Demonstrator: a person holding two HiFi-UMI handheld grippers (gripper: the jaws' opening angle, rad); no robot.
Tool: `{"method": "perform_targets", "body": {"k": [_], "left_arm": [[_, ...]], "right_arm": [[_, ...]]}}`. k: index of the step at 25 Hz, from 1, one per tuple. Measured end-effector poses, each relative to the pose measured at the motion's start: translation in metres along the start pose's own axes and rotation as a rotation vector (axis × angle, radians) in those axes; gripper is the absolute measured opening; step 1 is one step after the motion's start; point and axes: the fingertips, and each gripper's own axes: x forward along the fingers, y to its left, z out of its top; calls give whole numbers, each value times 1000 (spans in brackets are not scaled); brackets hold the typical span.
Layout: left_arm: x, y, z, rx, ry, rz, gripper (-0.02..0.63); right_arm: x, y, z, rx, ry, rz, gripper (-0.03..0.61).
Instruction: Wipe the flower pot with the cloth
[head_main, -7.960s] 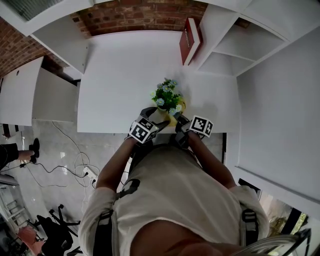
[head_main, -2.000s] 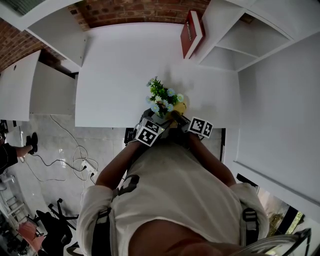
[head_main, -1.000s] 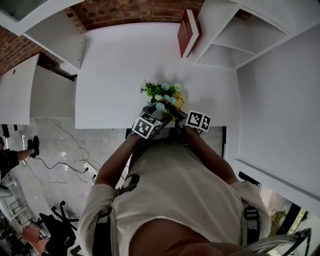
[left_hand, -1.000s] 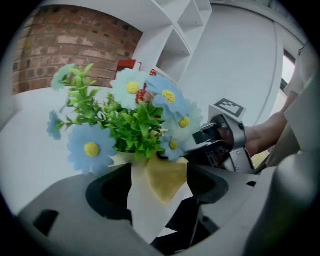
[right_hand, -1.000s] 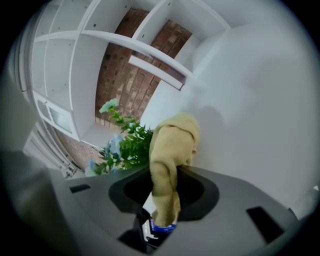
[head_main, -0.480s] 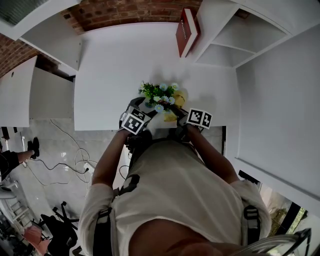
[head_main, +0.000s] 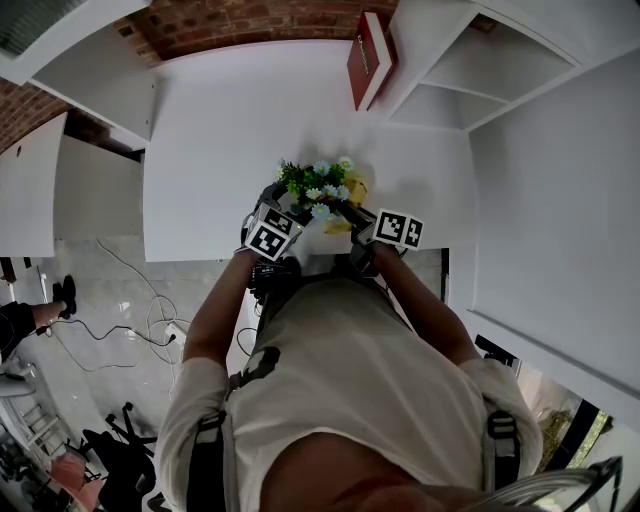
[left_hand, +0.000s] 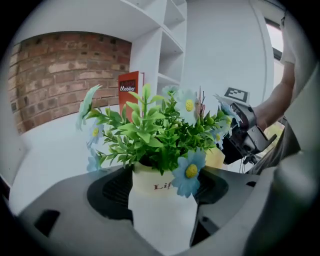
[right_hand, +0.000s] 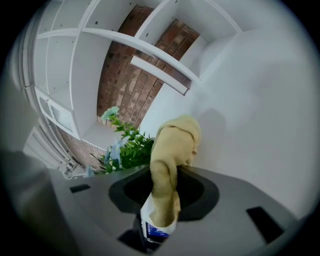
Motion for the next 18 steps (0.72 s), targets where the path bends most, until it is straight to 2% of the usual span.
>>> {"method": "perform_targets", "body": {"k": [6, 8, 12, 14, 18], "left_arm": [[-1, -9, 0, -126, -21, 129, 344], [-4, -9, 1, -149, -15, 124, 344], [-21, 0, 14, -212, -12, 53, 345], [-28, 4, 19, -196, -10, 26, 345], [-19, -2, 13, -68, 55, -21, 345]], "right_arm": [[4, -21, -12, -25, 52, -75, 115], [6, -28, -16, -43, 80, -96, 115], [6, -31, -19, -64, 106, -109, 123], [4, -28, -14, -79, 108, -100, 123], [-2, -6, 7, -102, 63, -36, 123]]}}
